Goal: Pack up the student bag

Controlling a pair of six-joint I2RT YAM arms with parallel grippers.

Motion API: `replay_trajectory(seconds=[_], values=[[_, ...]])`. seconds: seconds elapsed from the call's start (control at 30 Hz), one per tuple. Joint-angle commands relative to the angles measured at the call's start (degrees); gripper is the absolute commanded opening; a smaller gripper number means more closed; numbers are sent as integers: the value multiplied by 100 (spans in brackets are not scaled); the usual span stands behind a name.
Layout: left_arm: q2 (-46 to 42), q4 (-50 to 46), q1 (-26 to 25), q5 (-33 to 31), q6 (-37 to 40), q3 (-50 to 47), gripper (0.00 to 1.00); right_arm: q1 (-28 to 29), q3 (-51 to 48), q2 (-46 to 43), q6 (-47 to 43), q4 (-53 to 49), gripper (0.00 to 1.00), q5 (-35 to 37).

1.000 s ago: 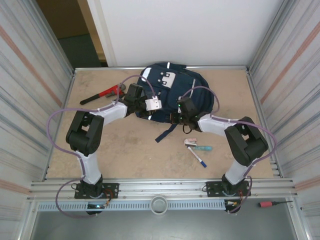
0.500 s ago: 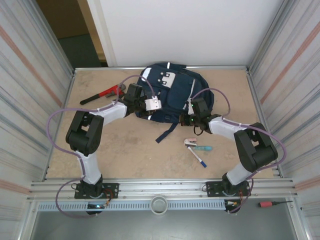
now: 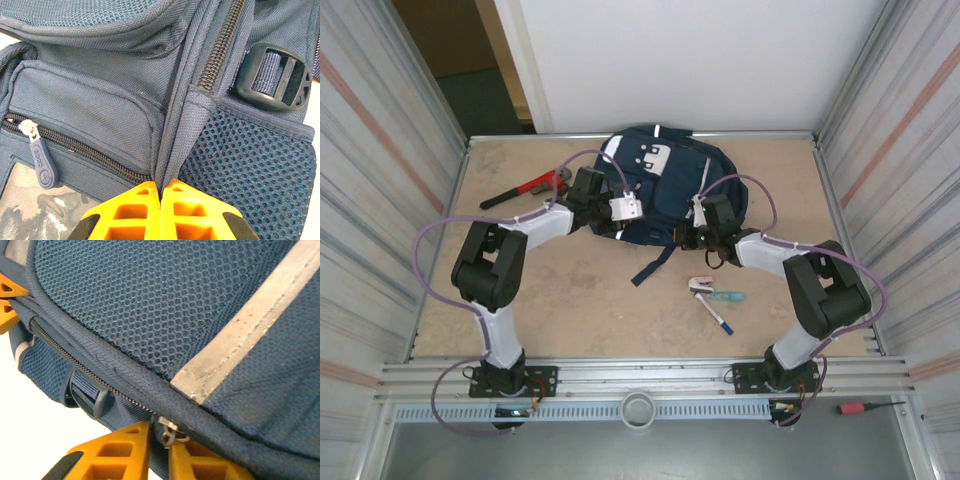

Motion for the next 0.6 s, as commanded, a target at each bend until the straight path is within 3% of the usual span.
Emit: replay_trajectory(seconds=[0.0, 0.1, 0.33, 0.47, 0.57], values=[[-179, -205, 21, 129, -27, -13, 0, 45, 36, 100, -80, 236, 9, 277], [-196, -203, 23, 95, -28, -38, 0, 39, -24, 7, 5, 78, 0, 620], [-300, -96, 151, 71, -50, -132, 0, -260, -417, -655, 442, -489, 0, 1318], [-303, -38, 179, 22, -52, -163, 0, -462, -547, -849, 188, -407, 0, 842], [-326, -38, 154, 101, -72, -153, 0, -304, -514, -938, -157, -356, 0, 385]])
